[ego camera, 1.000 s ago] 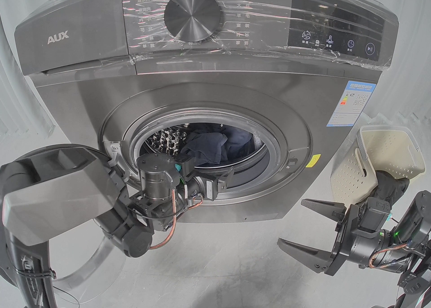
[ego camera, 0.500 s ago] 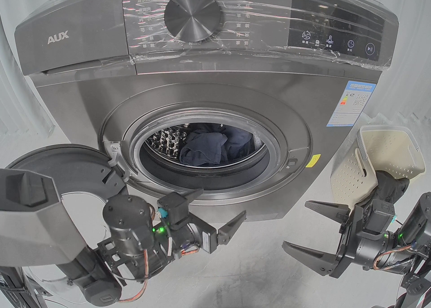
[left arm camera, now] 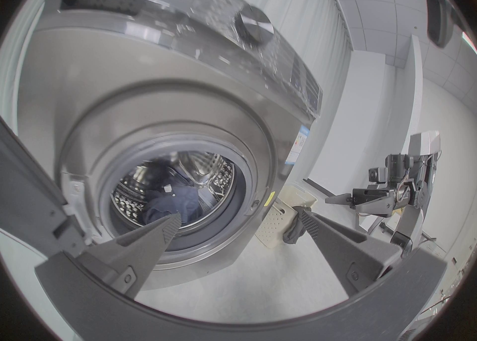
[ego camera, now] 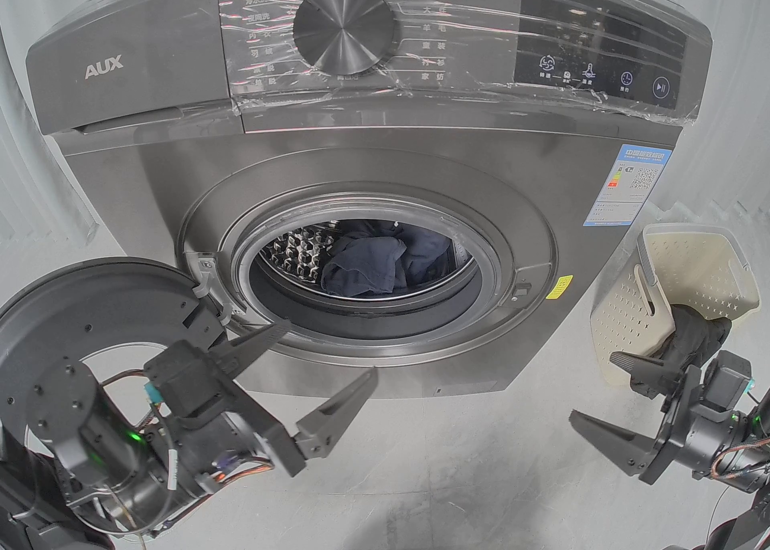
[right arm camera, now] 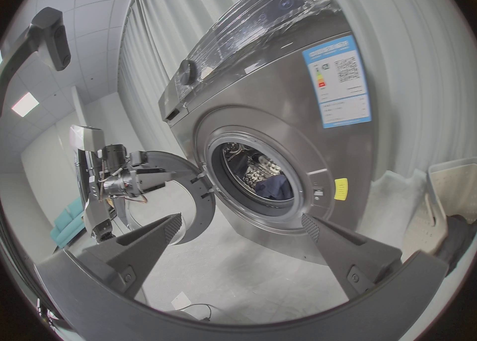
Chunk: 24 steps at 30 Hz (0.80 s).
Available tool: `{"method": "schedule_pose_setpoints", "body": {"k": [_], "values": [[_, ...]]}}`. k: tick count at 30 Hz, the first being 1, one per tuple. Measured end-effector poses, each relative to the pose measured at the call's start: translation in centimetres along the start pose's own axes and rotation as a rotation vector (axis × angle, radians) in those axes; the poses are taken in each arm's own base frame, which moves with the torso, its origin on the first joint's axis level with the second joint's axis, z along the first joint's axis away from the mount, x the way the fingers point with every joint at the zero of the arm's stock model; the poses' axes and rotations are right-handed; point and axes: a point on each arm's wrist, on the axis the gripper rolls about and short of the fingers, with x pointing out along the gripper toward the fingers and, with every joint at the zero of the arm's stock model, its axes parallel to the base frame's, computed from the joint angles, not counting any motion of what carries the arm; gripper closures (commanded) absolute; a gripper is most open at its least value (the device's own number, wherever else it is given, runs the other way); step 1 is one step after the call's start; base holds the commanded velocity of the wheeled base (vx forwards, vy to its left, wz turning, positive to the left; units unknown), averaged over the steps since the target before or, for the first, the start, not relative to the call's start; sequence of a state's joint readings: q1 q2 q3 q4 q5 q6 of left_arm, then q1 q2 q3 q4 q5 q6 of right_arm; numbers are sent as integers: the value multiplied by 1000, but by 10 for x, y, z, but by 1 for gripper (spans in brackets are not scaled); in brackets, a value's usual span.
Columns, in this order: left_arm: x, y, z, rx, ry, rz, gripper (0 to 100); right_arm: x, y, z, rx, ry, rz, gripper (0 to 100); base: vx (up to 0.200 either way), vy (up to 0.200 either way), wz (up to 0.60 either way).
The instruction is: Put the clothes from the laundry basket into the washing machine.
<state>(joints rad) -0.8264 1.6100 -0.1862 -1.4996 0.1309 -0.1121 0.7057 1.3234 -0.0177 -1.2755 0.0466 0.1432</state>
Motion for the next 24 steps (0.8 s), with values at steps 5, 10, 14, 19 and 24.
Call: {"method": "schedule_pose_setpoints", "body": {"k": [5, 10, 14, 19, 24], "values": [[-31, 8, 5, -10, -7, 40, 0, -24, -10, 5, 4, -5, -112, 0, 0, 0, 0], [-56, 21, 6, -18, 34, 127, 0, -51, -19, 3, 18, 19, -239, 0, 0, 0, 0], [-75, 28, 6, -18, 77, 189, 0, -71, -20, 0, 25, 10, -317, 0, 0, 0, 0], [-100, 34, 11, -18, 74, 247, 0, -92, -18, -6, 27, 5, -390, 0, 0, 0, 0], [-127, 38, 7, -9, 128, 312, 0, -110, -15, -16, 34, 20, -451, 0, -200, 0, 0]]}}
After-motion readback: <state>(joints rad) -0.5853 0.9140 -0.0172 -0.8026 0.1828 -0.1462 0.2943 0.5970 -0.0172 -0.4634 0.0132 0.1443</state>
